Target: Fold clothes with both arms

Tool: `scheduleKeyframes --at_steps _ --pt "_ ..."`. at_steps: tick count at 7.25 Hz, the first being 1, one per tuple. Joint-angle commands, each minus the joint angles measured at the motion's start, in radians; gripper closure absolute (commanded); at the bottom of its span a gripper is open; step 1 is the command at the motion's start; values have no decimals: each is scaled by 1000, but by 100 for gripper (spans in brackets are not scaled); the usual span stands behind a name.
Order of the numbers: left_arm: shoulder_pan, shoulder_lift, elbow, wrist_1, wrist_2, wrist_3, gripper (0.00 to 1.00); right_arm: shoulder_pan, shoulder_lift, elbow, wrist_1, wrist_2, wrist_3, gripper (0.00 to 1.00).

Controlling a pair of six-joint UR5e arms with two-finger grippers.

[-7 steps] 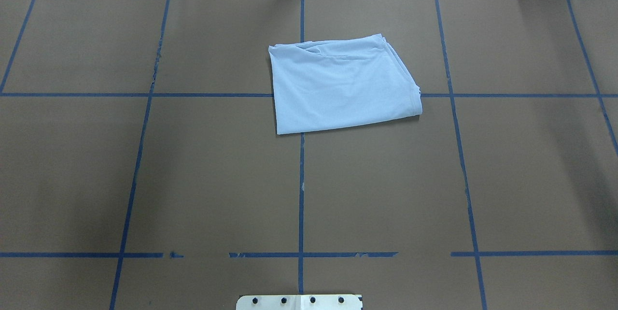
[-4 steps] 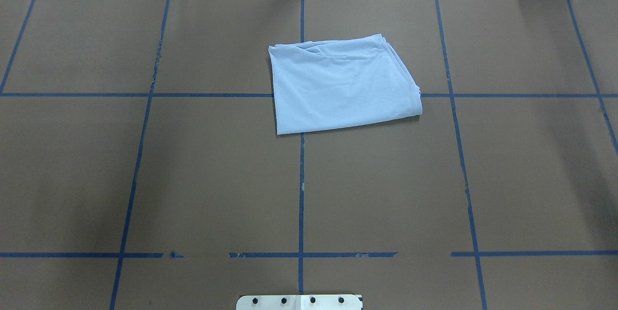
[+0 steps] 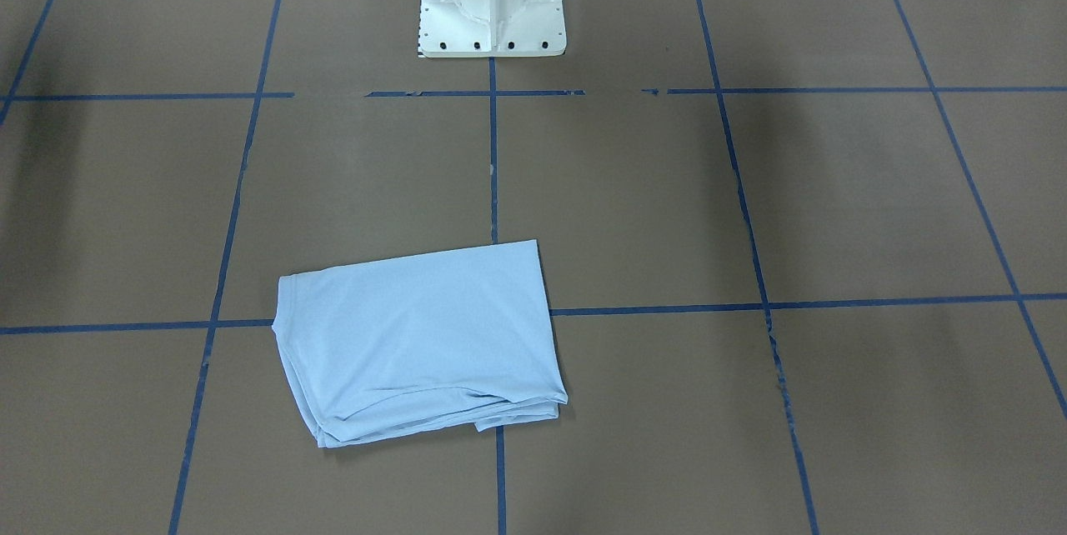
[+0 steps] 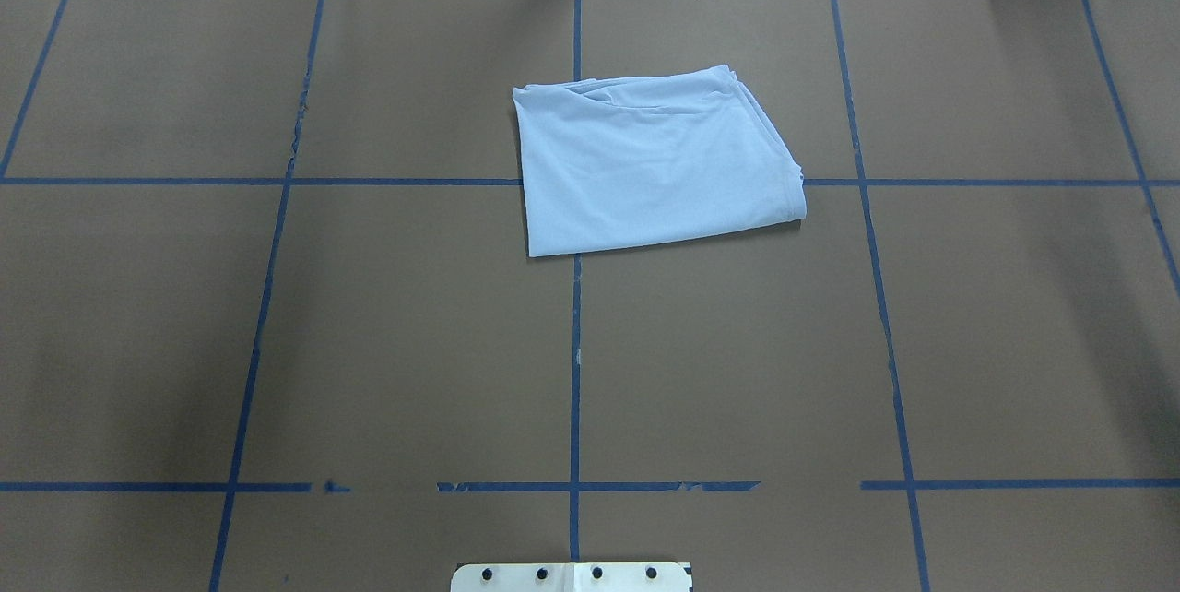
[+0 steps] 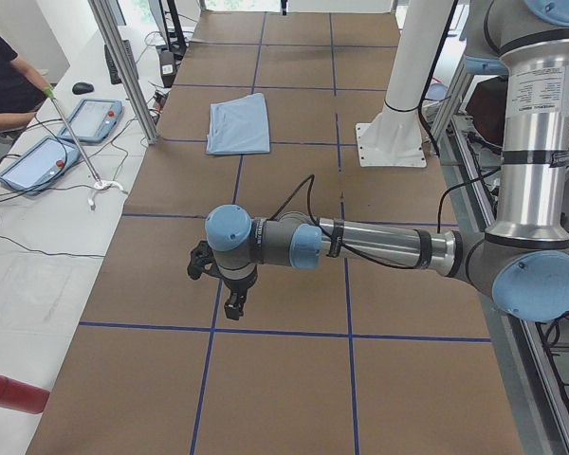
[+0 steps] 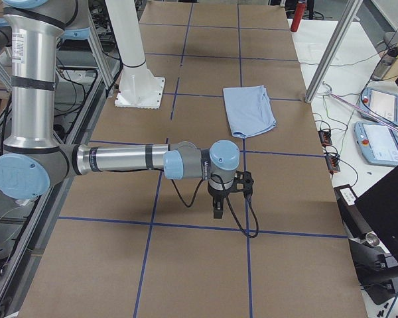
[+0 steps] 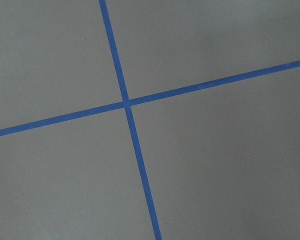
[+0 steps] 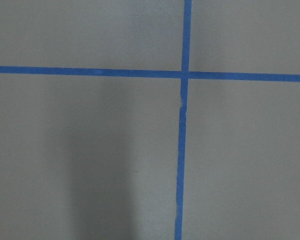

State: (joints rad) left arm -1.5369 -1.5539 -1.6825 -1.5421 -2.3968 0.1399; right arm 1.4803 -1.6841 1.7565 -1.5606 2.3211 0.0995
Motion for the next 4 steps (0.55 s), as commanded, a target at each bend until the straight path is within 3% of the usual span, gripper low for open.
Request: scheduleKeyframes --at_steps 1,4 --pt "-2 -15 17 5 8 -5 0 0 -11 11 -1 -64 -9 0" --pt "-14 -17 17 14 7 -8 0 -5 -20 11 -4 -74 -33 0"
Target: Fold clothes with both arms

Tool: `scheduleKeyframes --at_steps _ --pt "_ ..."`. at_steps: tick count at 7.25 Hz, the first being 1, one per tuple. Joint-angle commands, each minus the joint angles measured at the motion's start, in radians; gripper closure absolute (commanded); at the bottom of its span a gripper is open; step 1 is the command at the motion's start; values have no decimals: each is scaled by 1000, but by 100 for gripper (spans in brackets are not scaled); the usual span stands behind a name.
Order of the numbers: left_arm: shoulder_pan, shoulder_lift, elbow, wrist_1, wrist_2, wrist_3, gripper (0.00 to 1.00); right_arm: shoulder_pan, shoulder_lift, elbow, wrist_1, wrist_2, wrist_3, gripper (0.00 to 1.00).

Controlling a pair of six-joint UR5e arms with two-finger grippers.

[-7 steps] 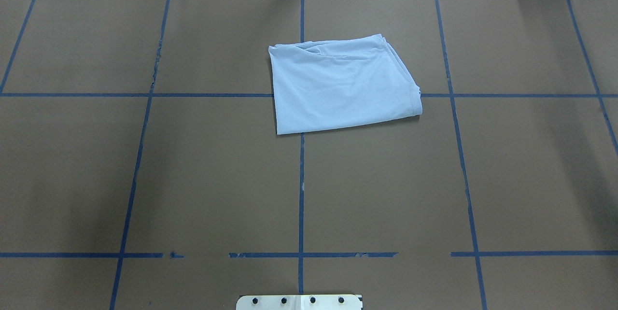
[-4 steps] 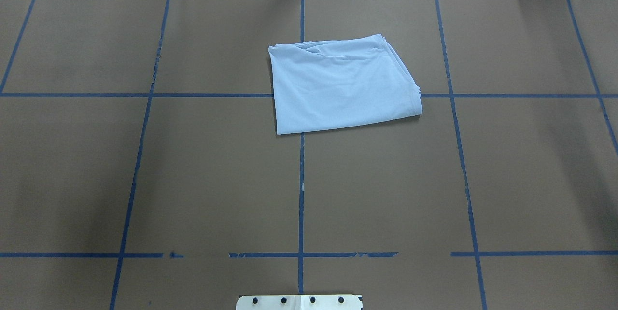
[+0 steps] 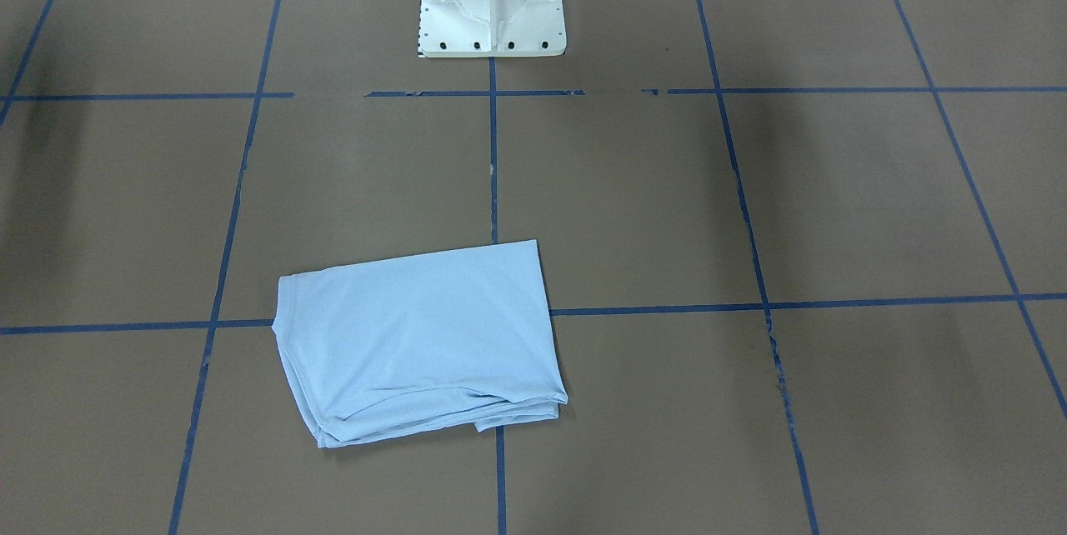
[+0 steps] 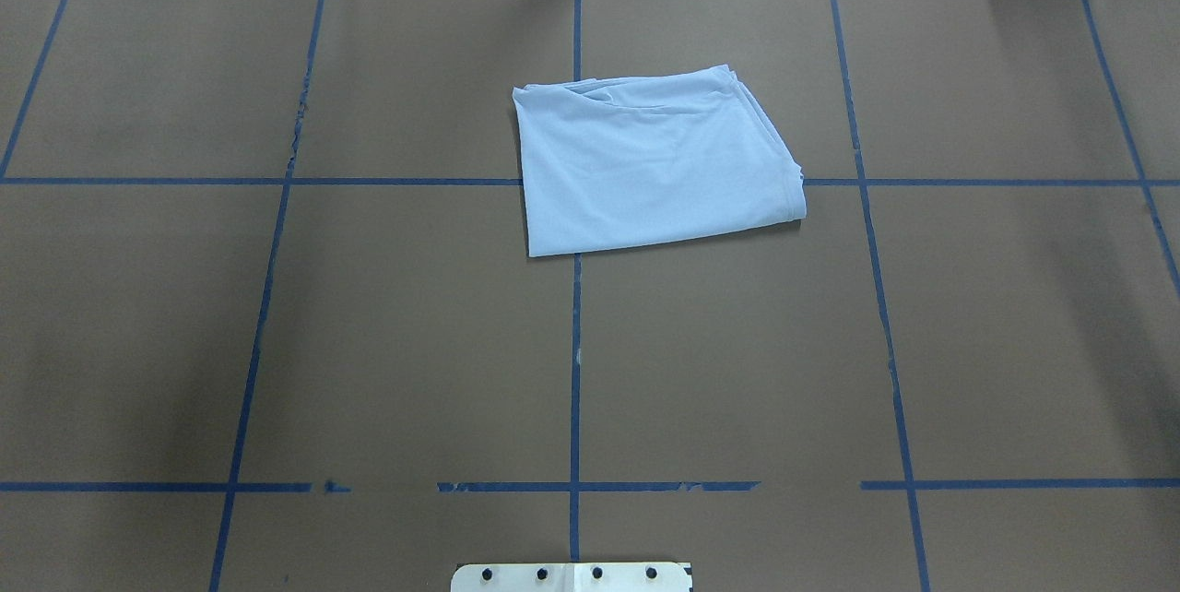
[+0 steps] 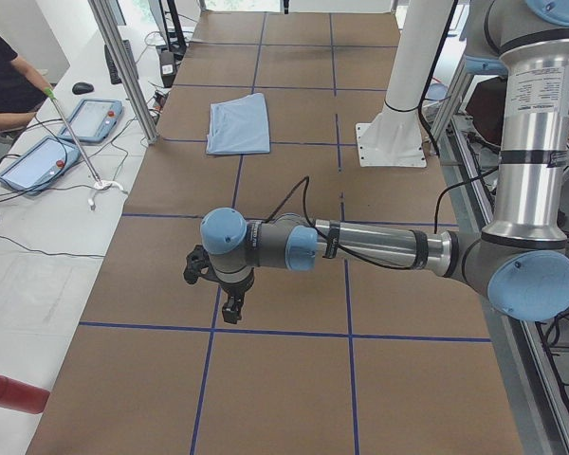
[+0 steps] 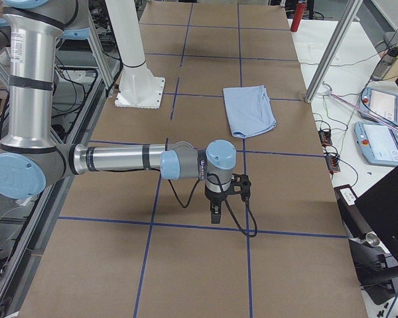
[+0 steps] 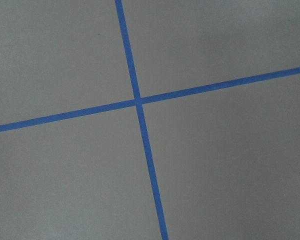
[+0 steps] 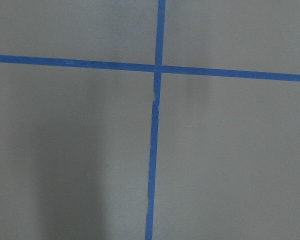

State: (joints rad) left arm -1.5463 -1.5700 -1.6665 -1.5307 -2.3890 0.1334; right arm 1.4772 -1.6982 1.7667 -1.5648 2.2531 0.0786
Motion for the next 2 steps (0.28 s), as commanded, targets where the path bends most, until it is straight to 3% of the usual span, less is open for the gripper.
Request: scheduleKeyframes --at_steps 1,2 --pt "-5 -1 -1 3 -1 -1 0 -3 -8 -1 0 -16 -43 0" --pt "-5 -1 -5 3 -1 0 0 -3 -8 -1 0 -17 -55 0"
